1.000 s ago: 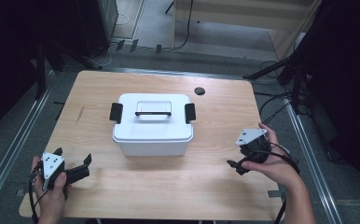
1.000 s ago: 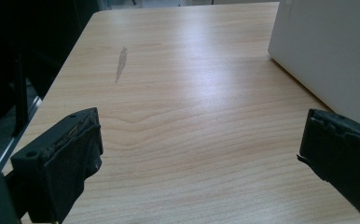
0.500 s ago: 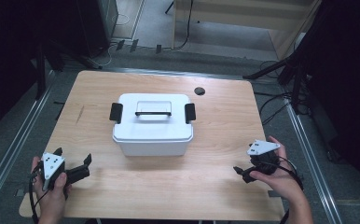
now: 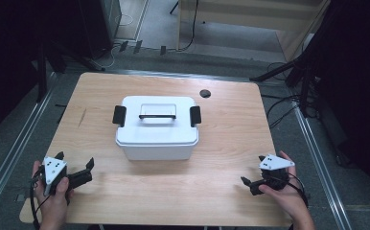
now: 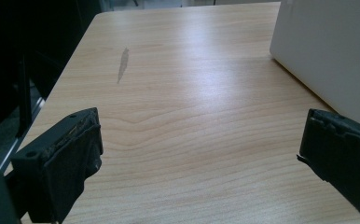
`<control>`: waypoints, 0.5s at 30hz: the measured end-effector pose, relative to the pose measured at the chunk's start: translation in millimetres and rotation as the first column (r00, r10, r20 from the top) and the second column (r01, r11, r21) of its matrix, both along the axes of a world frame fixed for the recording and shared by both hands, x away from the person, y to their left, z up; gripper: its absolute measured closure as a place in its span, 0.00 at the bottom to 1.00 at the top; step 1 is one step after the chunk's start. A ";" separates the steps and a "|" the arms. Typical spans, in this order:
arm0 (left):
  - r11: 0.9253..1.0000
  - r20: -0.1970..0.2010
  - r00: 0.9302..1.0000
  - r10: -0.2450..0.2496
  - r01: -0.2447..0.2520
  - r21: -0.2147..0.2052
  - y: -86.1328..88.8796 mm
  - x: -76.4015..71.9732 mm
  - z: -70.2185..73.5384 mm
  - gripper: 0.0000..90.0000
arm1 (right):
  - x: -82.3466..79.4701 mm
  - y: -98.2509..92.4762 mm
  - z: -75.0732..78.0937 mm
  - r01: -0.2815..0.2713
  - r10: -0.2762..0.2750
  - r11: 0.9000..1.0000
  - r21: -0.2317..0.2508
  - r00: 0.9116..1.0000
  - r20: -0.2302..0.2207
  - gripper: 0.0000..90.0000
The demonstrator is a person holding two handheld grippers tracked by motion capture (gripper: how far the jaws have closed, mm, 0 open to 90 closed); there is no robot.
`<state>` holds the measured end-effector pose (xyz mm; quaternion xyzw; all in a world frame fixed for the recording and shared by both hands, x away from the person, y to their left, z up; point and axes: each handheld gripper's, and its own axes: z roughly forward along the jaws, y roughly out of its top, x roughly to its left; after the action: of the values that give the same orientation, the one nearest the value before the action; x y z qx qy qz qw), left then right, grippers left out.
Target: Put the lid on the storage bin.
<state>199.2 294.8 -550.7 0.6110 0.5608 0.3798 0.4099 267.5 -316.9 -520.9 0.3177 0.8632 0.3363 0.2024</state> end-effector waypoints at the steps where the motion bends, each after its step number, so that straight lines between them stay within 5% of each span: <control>1: 1.000 0.000 1.000 0.000 0.000 0.000 0.0 0.0 0.0 0.00 | -1.5 -1.6 -2.6 0.009 -0.008 1.000 0.015 1.000 -0.004 0.00; 15: 1.000 -0.002 1.000 0.004 -0.004 0.008 -0.7 0.4 -0.1 0.00 | -15.1 -20.3 -20.7 0.087 -0.094 0.985 0.150 0.995 0.041 0.00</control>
<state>199.6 294.0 -550.8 0.6118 0.5610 0.3821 0.4061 252.4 -337.2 -541.6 0.3623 0.8154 0.3974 0.2141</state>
